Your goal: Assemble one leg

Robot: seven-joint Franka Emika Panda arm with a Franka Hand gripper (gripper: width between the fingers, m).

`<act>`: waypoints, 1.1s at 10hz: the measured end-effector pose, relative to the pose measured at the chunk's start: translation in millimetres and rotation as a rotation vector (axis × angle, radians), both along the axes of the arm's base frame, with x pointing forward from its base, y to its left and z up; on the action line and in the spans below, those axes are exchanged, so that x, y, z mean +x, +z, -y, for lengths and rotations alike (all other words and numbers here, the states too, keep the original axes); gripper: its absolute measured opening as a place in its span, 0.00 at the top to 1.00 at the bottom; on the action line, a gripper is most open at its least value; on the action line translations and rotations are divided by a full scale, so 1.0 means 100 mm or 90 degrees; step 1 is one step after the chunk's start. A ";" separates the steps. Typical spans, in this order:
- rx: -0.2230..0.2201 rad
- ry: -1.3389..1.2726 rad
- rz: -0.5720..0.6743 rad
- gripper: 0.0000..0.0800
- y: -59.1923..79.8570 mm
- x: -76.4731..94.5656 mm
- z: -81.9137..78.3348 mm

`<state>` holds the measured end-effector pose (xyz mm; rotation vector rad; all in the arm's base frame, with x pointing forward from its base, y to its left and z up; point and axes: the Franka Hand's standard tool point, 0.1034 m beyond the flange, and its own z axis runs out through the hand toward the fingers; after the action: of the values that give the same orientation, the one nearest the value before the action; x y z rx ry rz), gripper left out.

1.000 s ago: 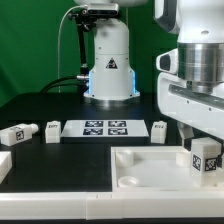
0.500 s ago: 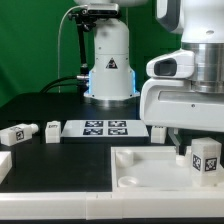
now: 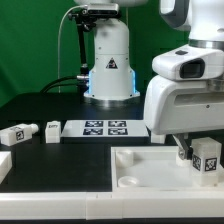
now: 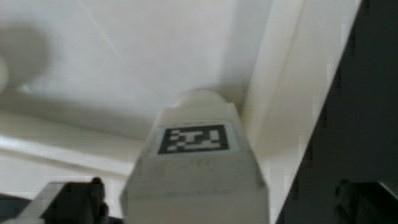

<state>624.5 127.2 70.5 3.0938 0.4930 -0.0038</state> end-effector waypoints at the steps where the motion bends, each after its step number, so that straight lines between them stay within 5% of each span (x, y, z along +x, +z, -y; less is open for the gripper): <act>1: 0.000 0.028 0.000 0.19 0.00 0.00 0.00; 2: 0.001 0.020 0.000 0.19 0.00 0.00 0.00; 4: 0.001 0.019 0.000 0.52 0.00 0.00 0.01; 5: 0.000 0.019 0.001 0.52 0.00 0.00 0.02; 6: 0.000 0.018 0.001 0.64 0.00 0.01 0.02; 11: 0.004 -0.312 0.004 0.64 0.01 0.00 0.03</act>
Offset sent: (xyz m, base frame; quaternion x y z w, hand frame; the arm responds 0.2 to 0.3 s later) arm 0.0000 0.0000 0.0000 0.0000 0.0000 0.0000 1.0000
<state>624.8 124.2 71.9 3.1264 -0.2723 0.0031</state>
